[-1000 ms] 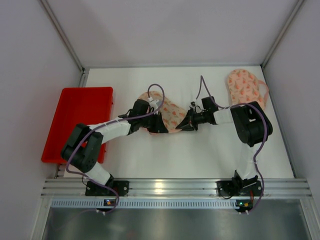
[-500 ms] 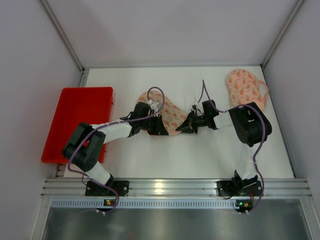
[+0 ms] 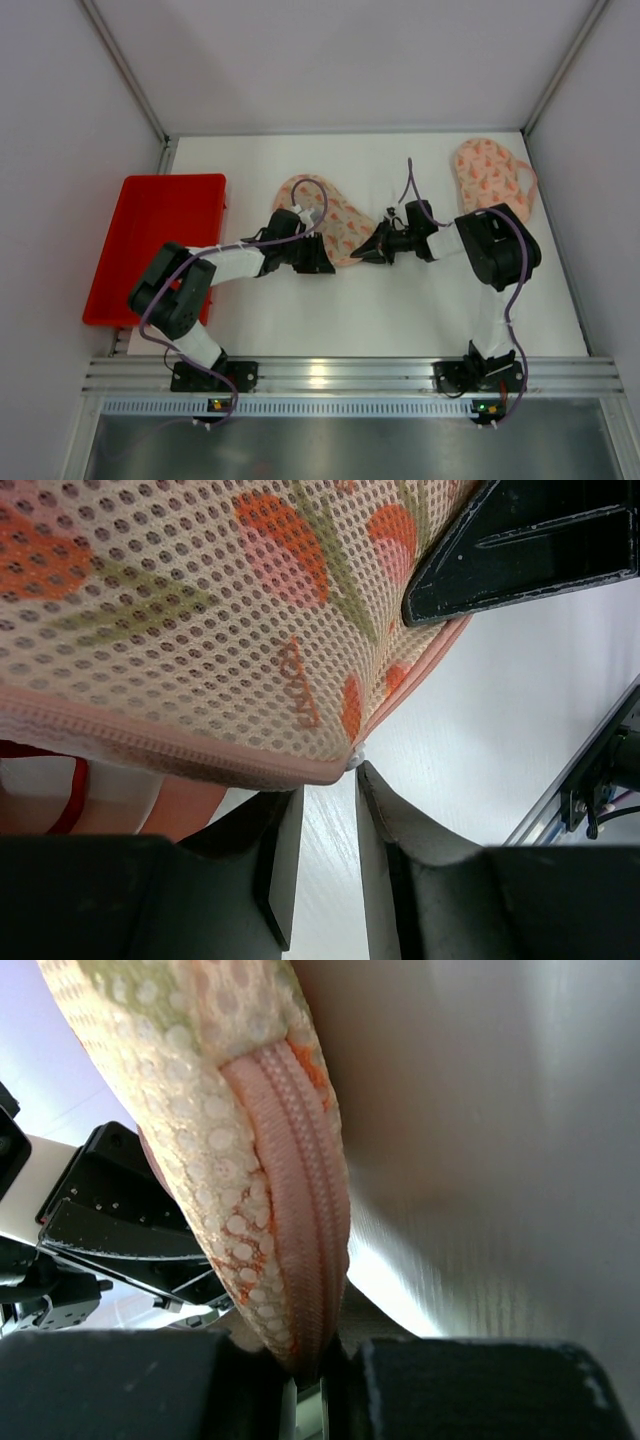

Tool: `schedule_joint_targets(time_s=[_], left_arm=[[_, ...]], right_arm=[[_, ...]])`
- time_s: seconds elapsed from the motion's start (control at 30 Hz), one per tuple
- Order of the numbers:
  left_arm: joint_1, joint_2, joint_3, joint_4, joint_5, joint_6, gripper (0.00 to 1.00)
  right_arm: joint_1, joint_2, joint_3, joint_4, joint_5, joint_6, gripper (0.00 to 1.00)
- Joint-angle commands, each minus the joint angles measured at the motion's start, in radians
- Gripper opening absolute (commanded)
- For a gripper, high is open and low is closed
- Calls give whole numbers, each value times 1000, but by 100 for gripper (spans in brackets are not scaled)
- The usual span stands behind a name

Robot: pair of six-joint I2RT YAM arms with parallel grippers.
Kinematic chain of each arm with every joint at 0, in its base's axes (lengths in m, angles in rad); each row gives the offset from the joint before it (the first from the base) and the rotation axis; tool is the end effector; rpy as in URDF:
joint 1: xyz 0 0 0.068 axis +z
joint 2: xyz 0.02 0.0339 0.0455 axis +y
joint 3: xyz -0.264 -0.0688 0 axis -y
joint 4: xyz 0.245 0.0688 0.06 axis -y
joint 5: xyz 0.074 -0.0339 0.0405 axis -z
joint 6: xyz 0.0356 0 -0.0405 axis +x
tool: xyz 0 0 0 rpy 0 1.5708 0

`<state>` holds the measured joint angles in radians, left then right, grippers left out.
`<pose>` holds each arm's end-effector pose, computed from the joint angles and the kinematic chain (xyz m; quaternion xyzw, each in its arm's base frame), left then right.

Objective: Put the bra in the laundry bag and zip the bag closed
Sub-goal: Zip the zipper on the laundry bag.

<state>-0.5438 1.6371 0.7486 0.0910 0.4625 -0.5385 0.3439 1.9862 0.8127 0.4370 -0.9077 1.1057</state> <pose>0.2592 -0.1753 0.1488 0.0888 0.9013 -0.3710 0.2053 0.3179 0.1437 0.0879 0.1406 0.8288 0.5415 0.0069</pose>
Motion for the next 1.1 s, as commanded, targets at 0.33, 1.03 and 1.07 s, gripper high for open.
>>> schedule_joint_targets(time_s=[0.33, 1.03, 1.07], left_arm=[[-7, -8, -25, 154, -2, -44, 36], [60, -154, -57, -77, -61, 58, 0], [74, -157, -61, -85, -58, 69, 0]], right_arm=[[-2, 23, -10, 52, 12, 48, 0], [-54, 3, 6, -78, 23, -69, 0], [-57, 2, 9, -92, 21, -82, 0]])
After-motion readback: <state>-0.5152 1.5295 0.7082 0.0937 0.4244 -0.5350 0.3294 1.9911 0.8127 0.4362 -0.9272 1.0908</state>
